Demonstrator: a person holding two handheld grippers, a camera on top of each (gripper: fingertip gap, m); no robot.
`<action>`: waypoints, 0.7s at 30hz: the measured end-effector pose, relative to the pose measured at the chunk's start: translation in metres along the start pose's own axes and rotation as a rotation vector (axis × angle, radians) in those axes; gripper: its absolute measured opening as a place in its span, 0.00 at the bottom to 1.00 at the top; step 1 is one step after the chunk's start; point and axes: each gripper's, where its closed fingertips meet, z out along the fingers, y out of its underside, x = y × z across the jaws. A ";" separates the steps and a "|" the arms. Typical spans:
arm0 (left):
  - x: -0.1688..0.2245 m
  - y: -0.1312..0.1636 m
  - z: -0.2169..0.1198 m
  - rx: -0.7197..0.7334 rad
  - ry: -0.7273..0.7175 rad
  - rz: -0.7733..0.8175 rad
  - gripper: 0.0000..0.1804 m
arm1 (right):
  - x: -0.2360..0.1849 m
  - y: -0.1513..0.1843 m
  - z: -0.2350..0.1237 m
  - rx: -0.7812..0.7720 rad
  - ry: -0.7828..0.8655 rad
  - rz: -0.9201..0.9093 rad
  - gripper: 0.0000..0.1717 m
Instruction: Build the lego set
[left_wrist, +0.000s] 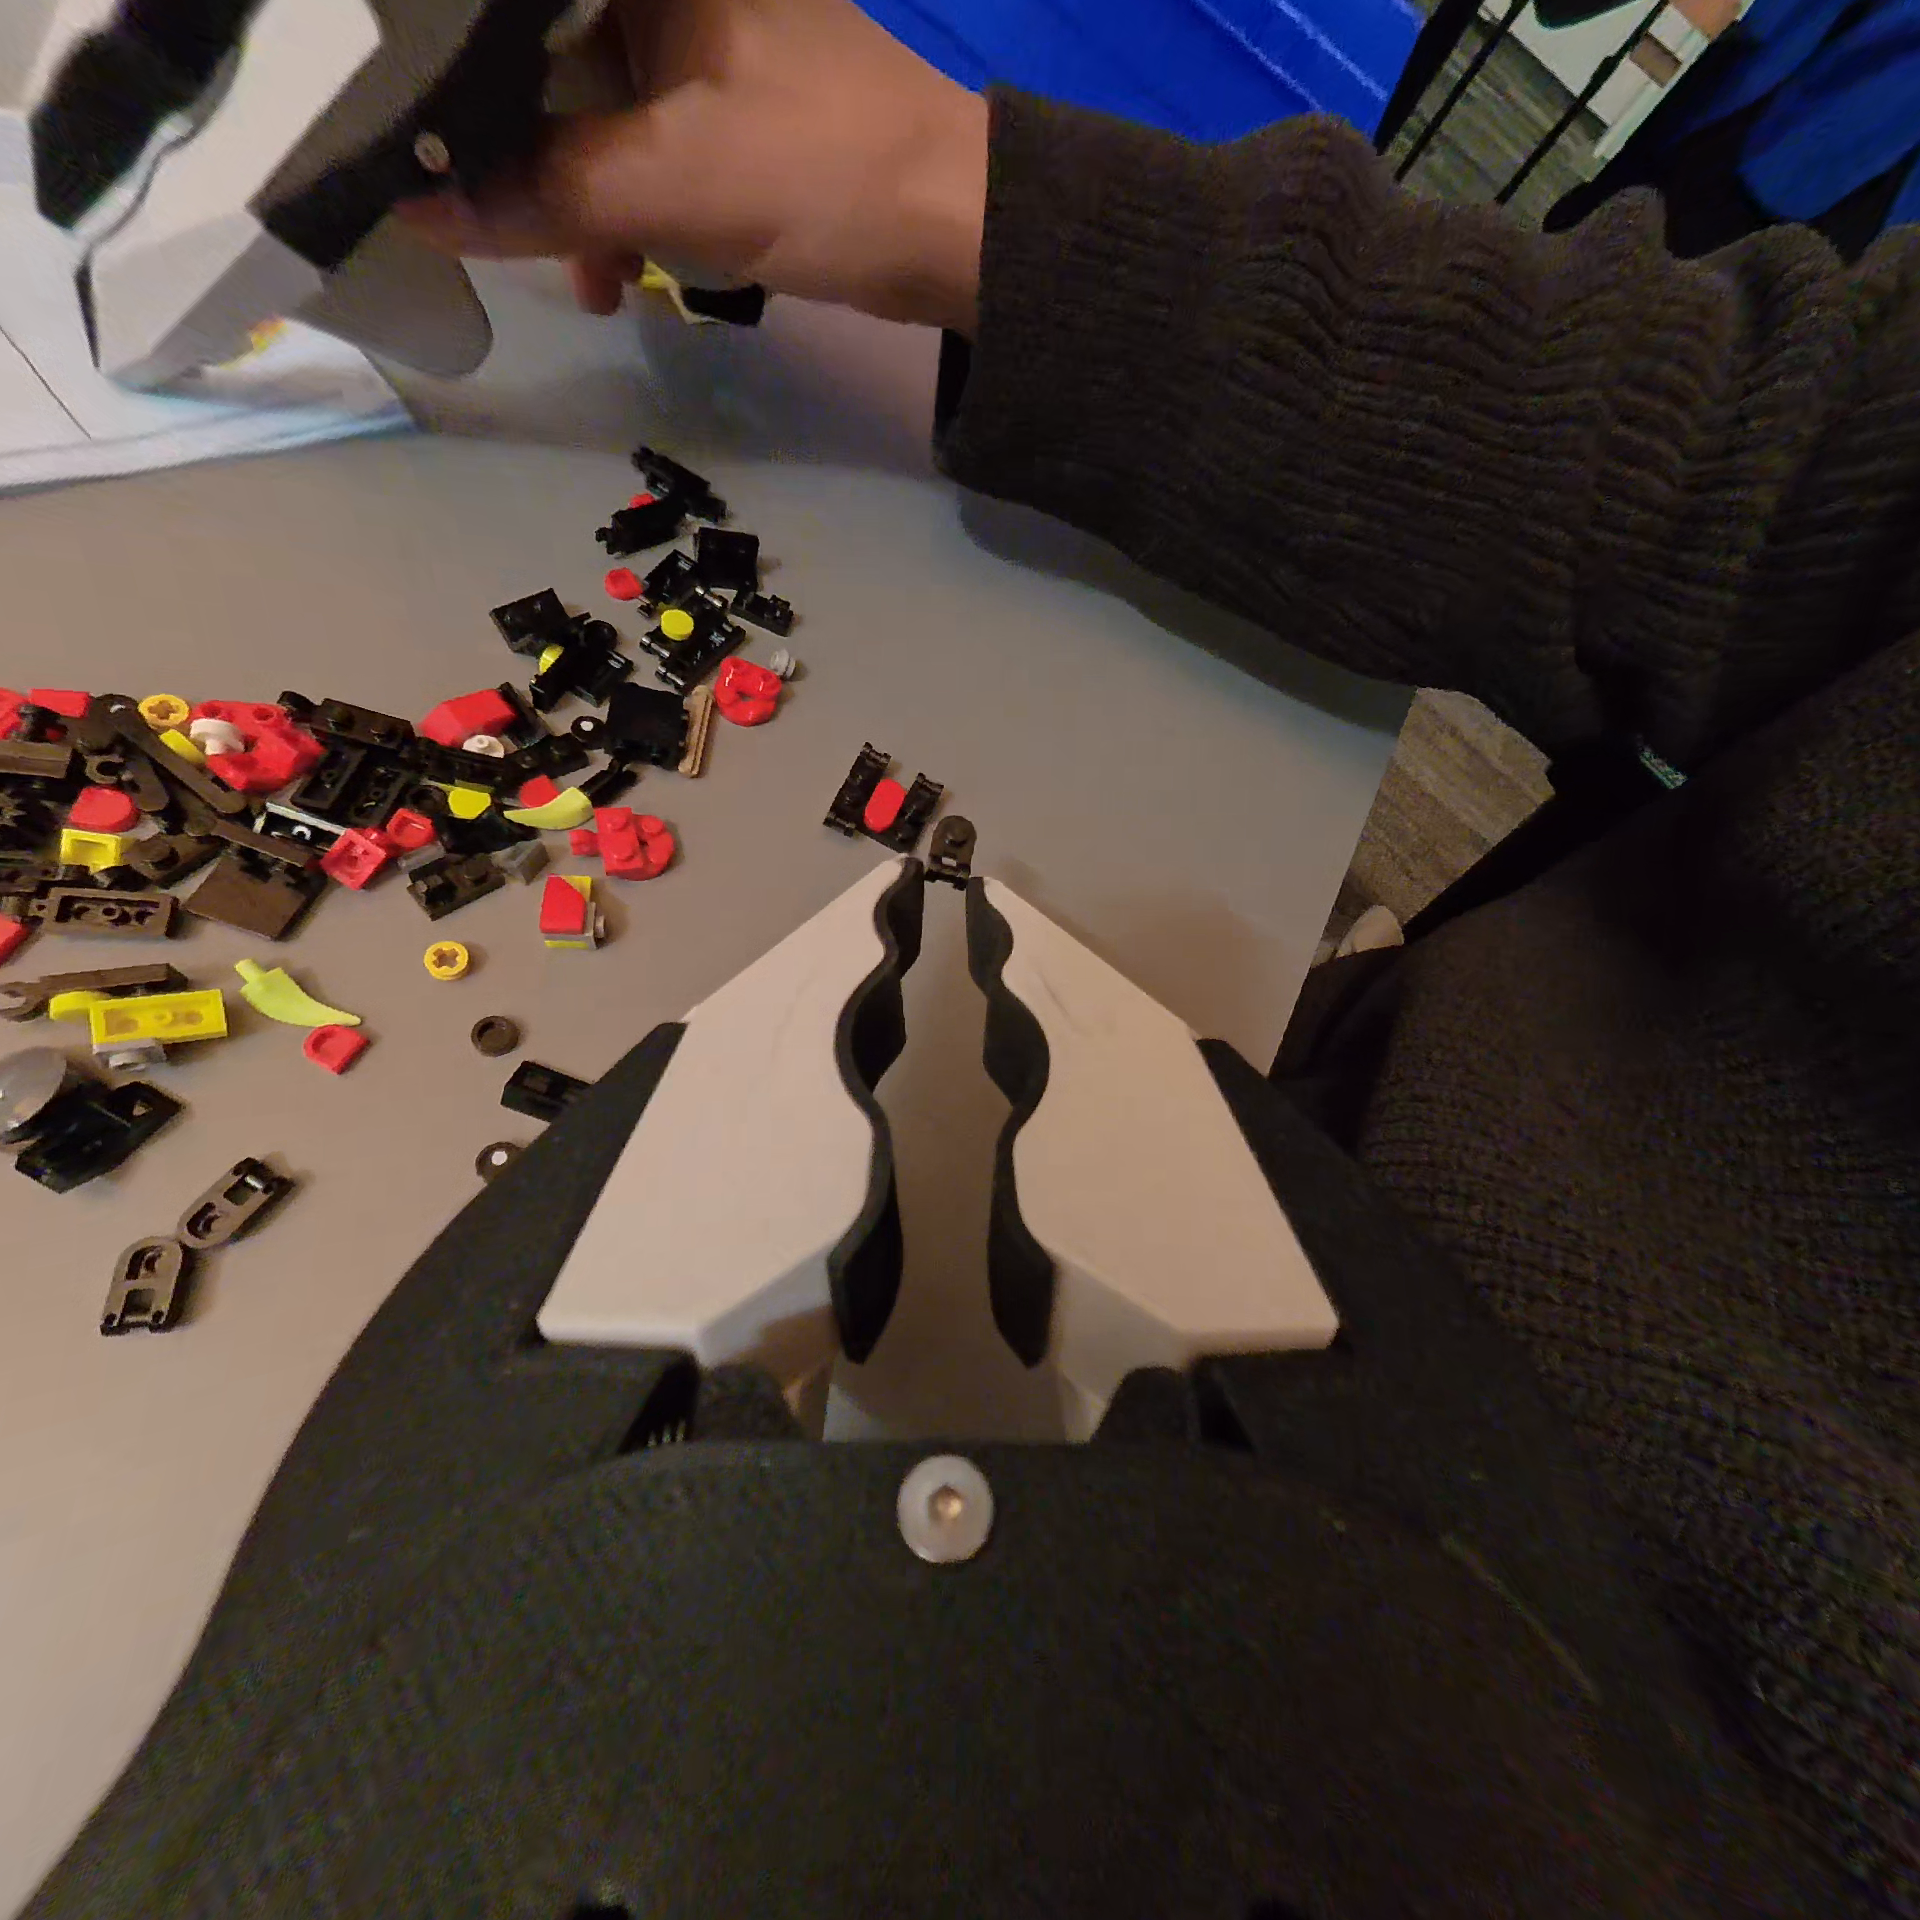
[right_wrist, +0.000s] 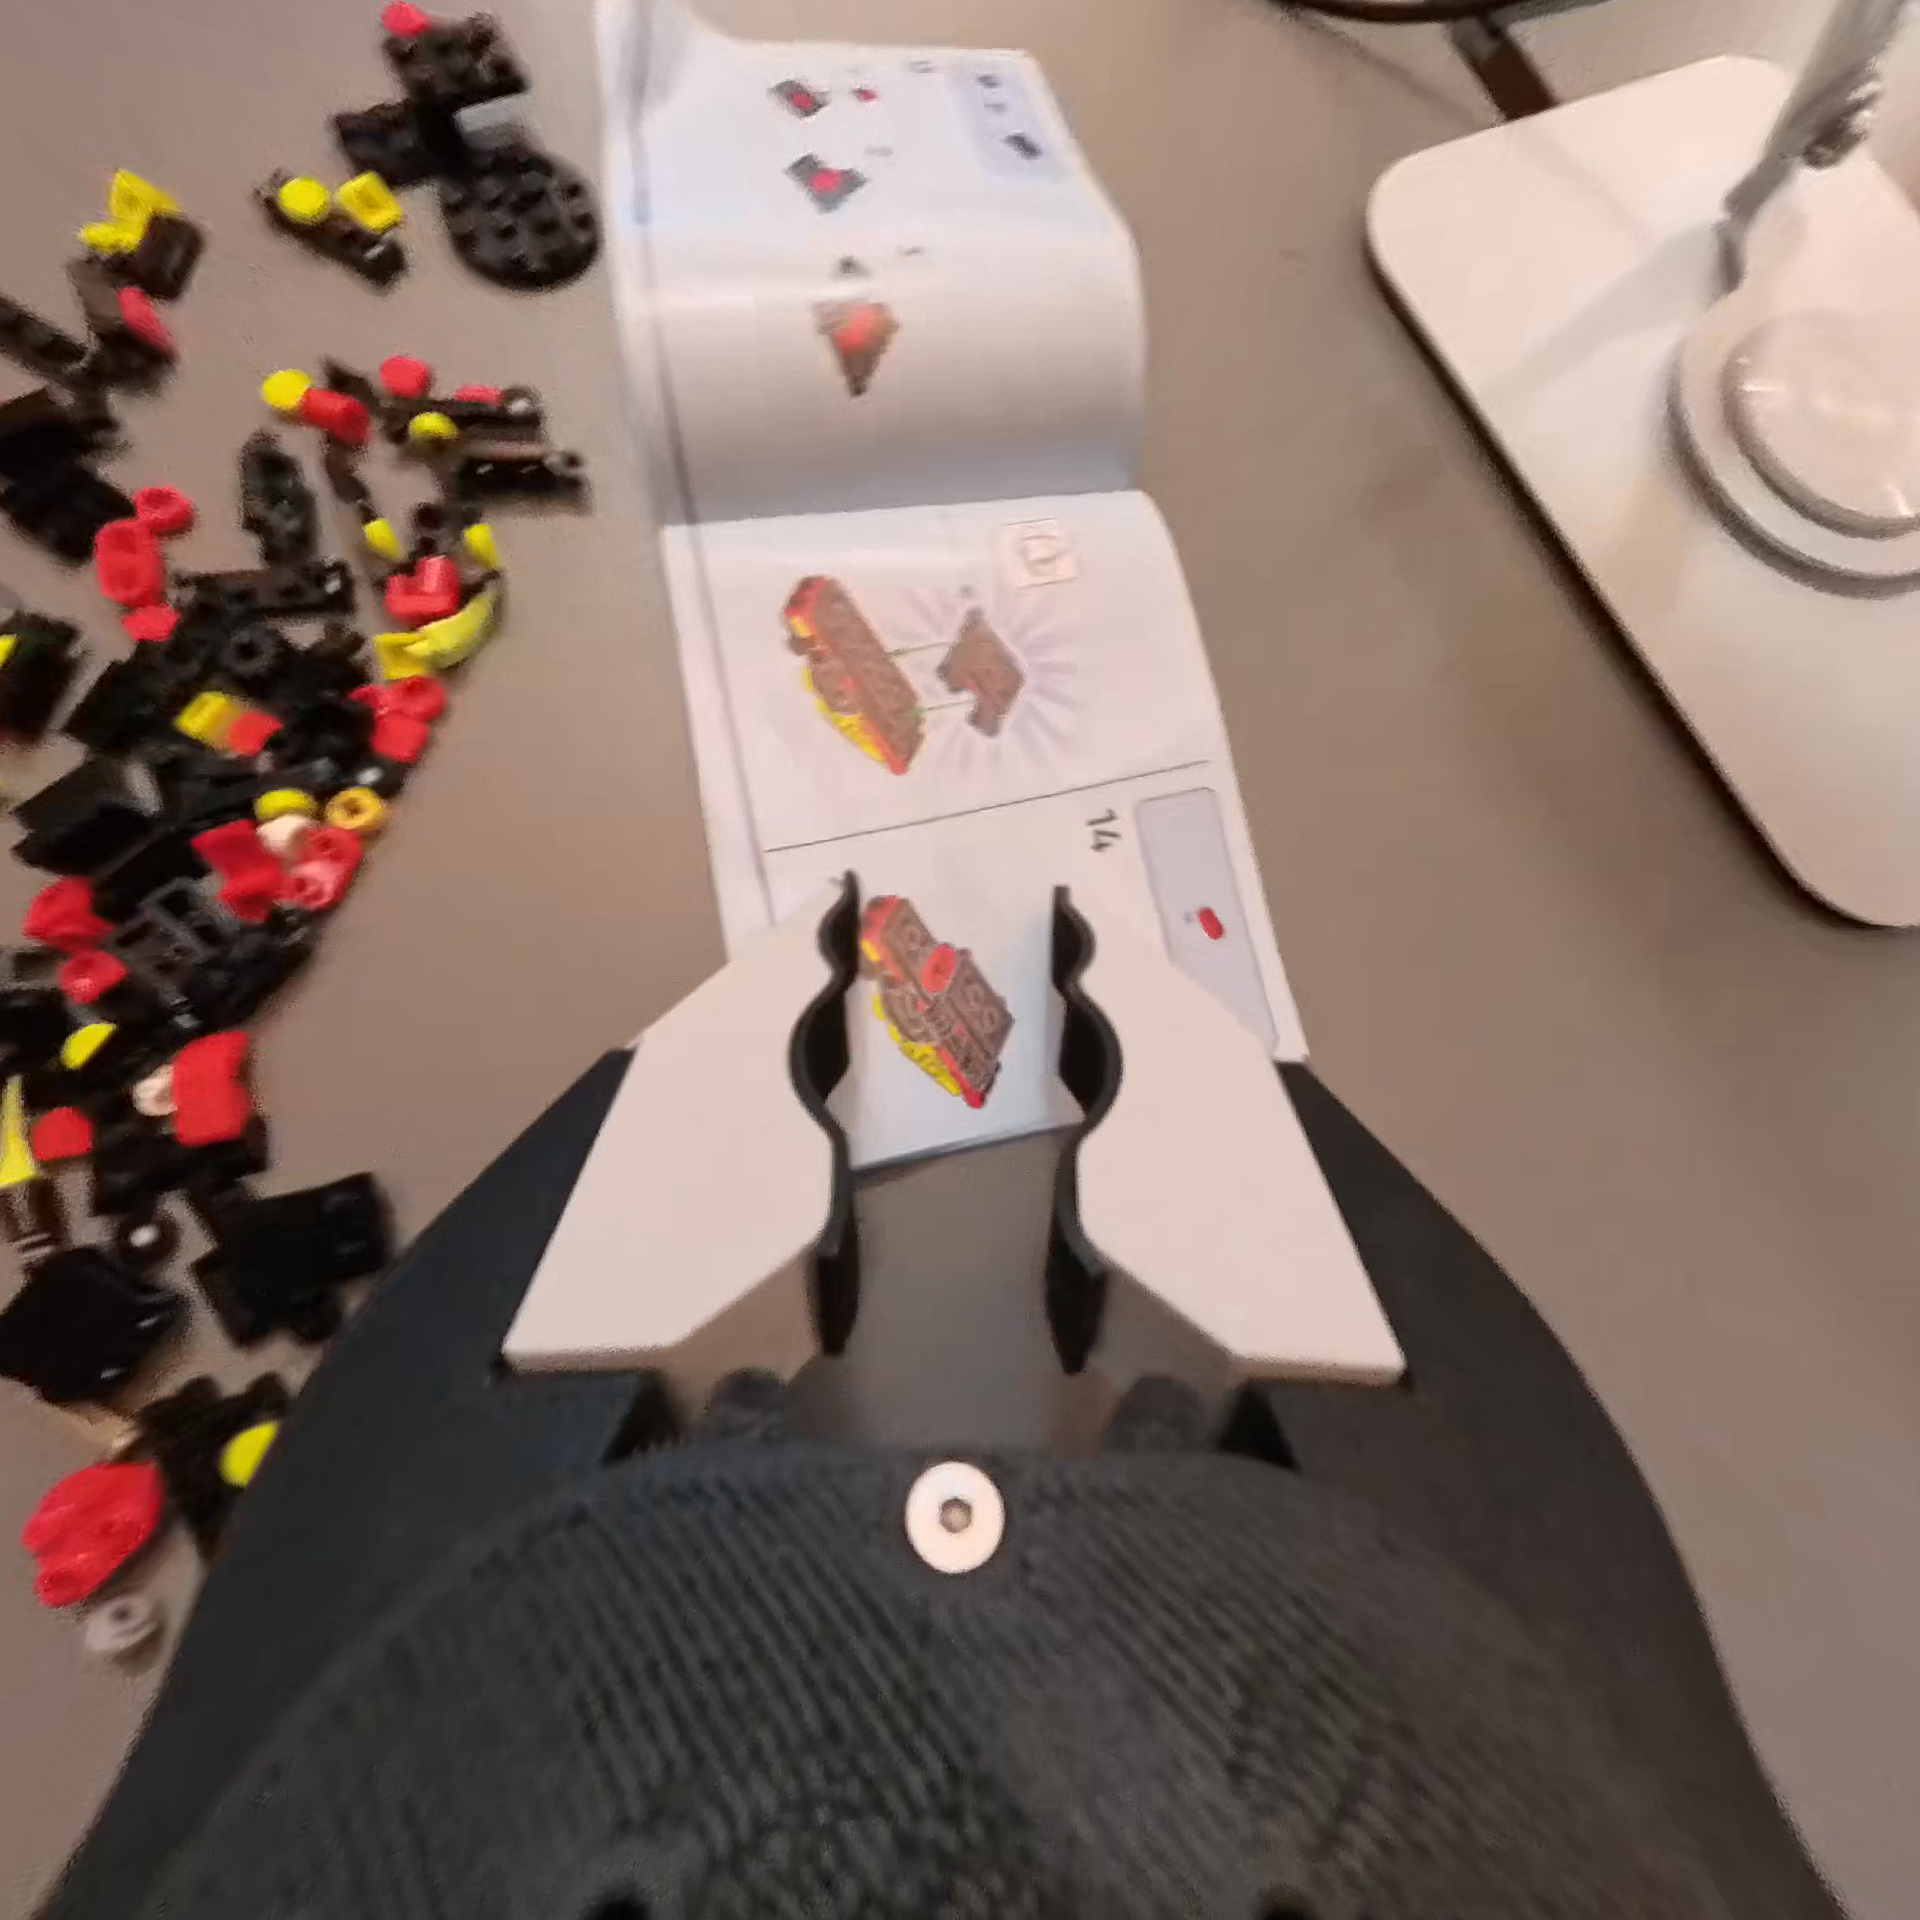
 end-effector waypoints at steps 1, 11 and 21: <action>0.000 0.000 0.000 0.000 0.005 -0.002 0.03 | 0.011 0.001 0.001 0.001 0.004 0.030 0.20; 0.002 -0.003 0.004 0.000 0.027 -0.016 0.03 | -0.004 -0.046 -0.013 0.141 -0.034 -0.024 0.19; 0.007 -0.001 0.008 -0.014 0.046 -0.009 0.03 | -0.037 -0.074 0.030 0.112 -0.099 -0.102 0.23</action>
